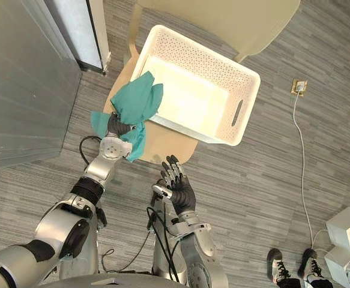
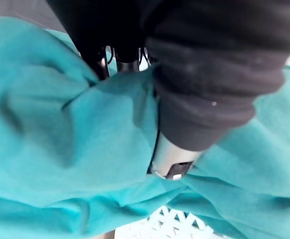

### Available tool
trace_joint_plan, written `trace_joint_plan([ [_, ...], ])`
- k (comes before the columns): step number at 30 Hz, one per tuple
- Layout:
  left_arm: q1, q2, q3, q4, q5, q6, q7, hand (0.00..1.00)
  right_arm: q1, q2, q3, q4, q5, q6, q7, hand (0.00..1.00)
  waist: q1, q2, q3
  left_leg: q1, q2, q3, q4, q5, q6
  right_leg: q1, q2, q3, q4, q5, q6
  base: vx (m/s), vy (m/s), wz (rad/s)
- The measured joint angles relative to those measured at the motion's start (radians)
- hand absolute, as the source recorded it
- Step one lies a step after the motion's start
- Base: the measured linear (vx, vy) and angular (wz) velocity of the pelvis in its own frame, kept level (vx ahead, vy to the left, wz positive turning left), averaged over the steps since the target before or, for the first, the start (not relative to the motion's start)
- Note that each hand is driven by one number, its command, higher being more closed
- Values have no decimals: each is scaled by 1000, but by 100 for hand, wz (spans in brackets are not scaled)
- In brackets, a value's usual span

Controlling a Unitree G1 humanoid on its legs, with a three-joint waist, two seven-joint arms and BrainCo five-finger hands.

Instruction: Pick up the laundry basket with both hands and put the clothes into the washing machine.

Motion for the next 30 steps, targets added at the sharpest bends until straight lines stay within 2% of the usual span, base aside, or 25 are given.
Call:
trace_joint_plan([
  [3,30,0,-6,-15,0,0,0,100,0,2,-2,34,6,0,0,0,1,-4,-37,9,-1,-16,0,1,-1,24,1,-12,-12,0,0,13,-3,11],
  [5,47,1,-6,-46,0,-1,0,100,2,2,-2,41,7,0,0,0,4,-3,-39,19,-2,-18,0,0,-1,37,2,-22,-15,0,0,3,0,10],
  [9,101,19,-9,-172,-10,-8,4,100,5,5,-7,59,8,-2,2,0,10,-2,-69,25,-4,-32,0,3,-4,52,3,-29,-20,-1,0,-11,3,8],
  [12,162,55,-16,-321,-30,-24,5,100,4,10,-22,161,8,-7,2,0,17,-2,-91,48,-10,-48,0,-1,-8,87,3,-46,-22,-10,0,-7,4,14],
  [14,212,91,-11,-414,-49,-51,4,100,2,18,-35,244,8,-7,4,0,28,1,-131,57,-13,-69,0,-3,-11,103,4,-50,-23,-16,2,31,-13,14],
  [17,258,134,10,-513,-73,-68,2,100,-17,26,-48,326,5,-7,8,0,37,1,-143,100,-19,-77,0,-9,-18,154,2,-55,-28,-26,6,30,-6,13],
  [21,316,150,40,-630,-109,-98,-27,100,-30,27,-60,419,2,-2,20,0,44,5,-188,122,-25,-95,0,-15,-20,191,1,-72,-37,-33,7,35,-7,13],
  [26,380,160,81,-764,-190,-137,-89,100,-38,32,-126,485,-5,25,51,0,45,28,-224,159,-36,-141,-1,-14,-20,253,-3,-121,-22,-61,2,29,7,31],
  [27,400,166,88,-789,-219,-145,-96,100,-39,32,-144,515,-5,32,53,0,47,41,-239,166,-40,-158,-1,-14,-20,269,-3,-140,-21,-71,-2,1,10,30],
  [29,425,167,104,-802,-248,-154,-116,100,-42,31,-154,554,-5,37,53,0,56,51,-247,188,-42,-168,-1,-16,-21,297,-4,-153,-17,-83,-5,-1,6,29],
  [30,466,172,128,-837,-295,-159,-132,100,-41,31,-159,586,-6,45,55,0,58,67,-267,195,-43,-186,-1,-16,-23,310,-5,-167,-3,-99,-4,0,0,25],
])
